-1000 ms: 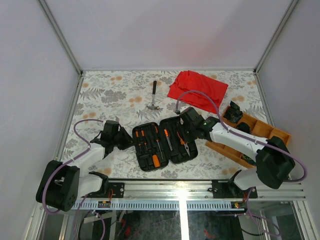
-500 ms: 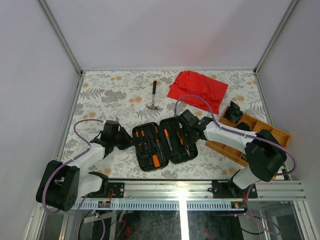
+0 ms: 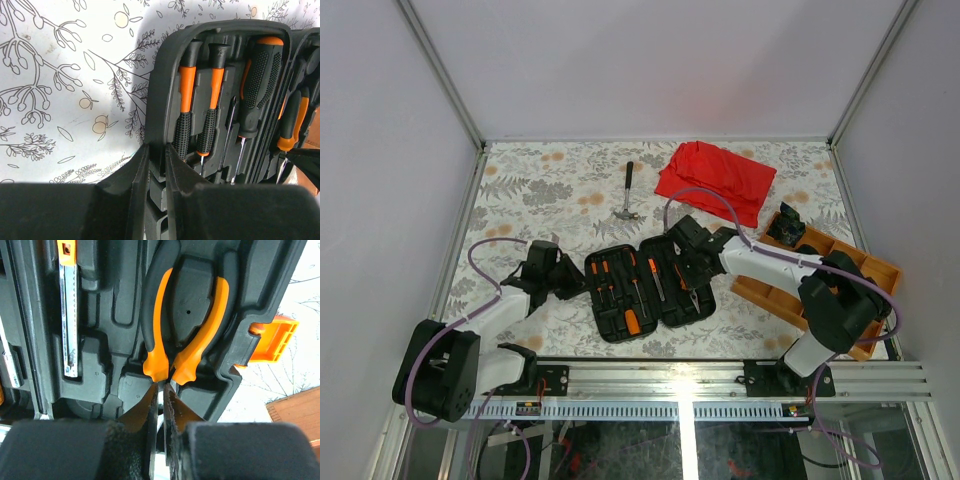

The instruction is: Sort the tools into containers

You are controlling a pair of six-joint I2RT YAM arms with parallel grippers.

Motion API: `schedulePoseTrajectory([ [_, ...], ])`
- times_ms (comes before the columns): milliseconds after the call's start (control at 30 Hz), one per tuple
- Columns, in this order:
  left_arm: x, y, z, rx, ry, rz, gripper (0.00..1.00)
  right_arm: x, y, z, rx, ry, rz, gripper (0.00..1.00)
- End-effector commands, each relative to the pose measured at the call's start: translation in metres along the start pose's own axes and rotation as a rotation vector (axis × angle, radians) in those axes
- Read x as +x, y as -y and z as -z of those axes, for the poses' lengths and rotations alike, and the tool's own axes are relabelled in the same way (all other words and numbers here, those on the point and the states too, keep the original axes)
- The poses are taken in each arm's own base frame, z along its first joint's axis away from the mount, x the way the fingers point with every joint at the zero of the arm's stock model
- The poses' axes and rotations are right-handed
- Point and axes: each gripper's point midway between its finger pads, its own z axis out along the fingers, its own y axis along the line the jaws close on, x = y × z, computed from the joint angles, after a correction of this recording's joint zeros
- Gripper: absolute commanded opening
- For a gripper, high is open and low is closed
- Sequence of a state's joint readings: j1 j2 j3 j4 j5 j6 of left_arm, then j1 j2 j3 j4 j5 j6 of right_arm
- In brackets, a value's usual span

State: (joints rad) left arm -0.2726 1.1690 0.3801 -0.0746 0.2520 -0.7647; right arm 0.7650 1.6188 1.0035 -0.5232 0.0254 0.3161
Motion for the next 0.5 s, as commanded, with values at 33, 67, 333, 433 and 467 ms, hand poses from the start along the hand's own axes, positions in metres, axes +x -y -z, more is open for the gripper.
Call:
schedulePoseTrajectory([
  [33,0.005,-0.001,-0.004,-0.005,-0.021,-0.033,0.10,0.064,-0.001,-0.048,-0.004,-0.257,0.022,0.00],
  [67,0.007,-0.001,-0.005,-0.004,-0.024,-0.036,0.10,0.071,-0.004,-0.053,-0.013,-0.281,0.024,0.00],
  [333,0.009,0.004,-0.006,0.005,-0.028,-0.052,0.09,0.127,-0.030,-0.100,-0.074,-0.443,0.010,0.00],
  [433,0.010,0.004,-0.006,0.004,-0.029,-0.054,0.09,0.141,-0.032,-0.110,-0.088,-0.467,-0.010,0.00],
  [467,0.010,0.003,-0.006,0.003,-0.030,-0.054,0.09,0.144,-0.033,-0.112,-0.092,-0.470,-0.016,0.00],
])
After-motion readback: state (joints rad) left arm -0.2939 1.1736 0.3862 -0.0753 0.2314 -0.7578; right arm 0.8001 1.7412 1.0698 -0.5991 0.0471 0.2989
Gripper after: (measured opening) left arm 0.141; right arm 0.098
